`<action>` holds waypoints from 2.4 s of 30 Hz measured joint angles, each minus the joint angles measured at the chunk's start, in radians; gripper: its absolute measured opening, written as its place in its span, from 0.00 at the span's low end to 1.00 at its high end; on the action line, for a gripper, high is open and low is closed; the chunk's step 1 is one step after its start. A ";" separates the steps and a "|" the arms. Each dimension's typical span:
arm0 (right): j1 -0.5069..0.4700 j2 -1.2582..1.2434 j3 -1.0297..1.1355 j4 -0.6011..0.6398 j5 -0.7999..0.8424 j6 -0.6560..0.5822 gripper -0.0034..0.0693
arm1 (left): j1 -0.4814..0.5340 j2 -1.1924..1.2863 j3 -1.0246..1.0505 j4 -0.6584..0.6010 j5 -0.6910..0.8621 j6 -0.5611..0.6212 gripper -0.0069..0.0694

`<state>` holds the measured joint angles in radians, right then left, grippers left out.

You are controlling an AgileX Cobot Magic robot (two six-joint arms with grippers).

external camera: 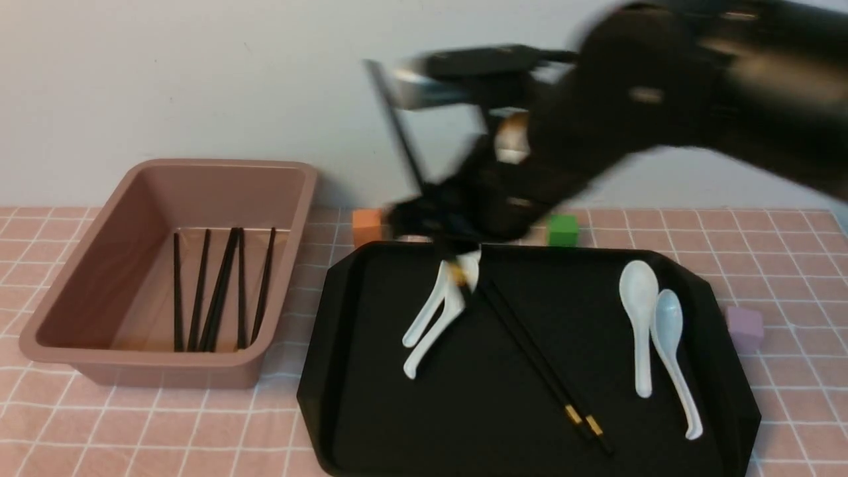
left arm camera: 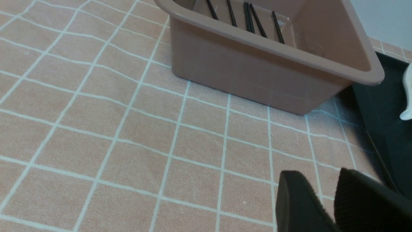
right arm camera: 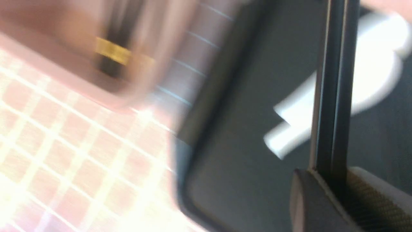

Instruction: On pink tablecloth take chopsticks from black tray and put them in box.

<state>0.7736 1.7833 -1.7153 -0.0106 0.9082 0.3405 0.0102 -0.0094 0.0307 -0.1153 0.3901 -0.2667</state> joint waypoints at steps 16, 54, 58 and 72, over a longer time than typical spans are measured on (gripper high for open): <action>0.087 0.703 -0.864 0.099 0.020 -0.121 0.24 | 0.000 0.000 0.000 0.000 0.000 0.000 0.37; 0.087 -0.290 -0.149 -0.031 0.360 -0.246 0.03 | 0.000 0.000 0.000 0.000 0.000 0.000 0.40; 0.087 -0.428 0.071 -0.058 0.360 -0.246 0.03 | 0.000 0.000 0.000 0.000 0.000 0.000 0.40; 0.051 -0.625 0.277 -0.098 0.346 -0.246 0.03 | 0.000 0.000 0.000 0.000 0.000 0.000 0.40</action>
<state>0.8243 1.1581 -1.4381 -0.1085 1.2544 0.0943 0.0102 -0.0094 0.0307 -0.1153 0.3901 -0.2667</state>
